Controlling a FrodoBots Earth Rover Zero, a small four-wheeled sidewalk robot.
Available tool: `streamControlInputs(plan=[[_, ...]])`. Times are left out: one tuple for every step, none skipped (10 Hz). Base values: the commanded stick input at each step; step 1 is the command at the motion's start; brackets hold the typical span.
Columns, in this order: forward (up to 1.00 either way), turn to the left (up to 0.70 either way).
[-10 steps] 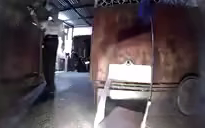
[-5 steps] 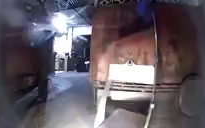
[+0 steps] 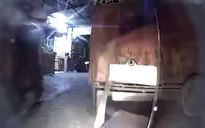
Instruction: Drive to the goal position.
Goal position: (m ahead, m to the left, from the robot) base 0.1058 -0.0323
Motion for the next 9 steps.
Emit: streamControlInputs(plan=[[-0.69,0.04],[0.12,0.03],[0.12,0.03],[0.12,0.03],[0.12,0.03],[-0.19,0.06],[-0.69,0.05],[-0.98,0.05],[-0.98,0.05]])
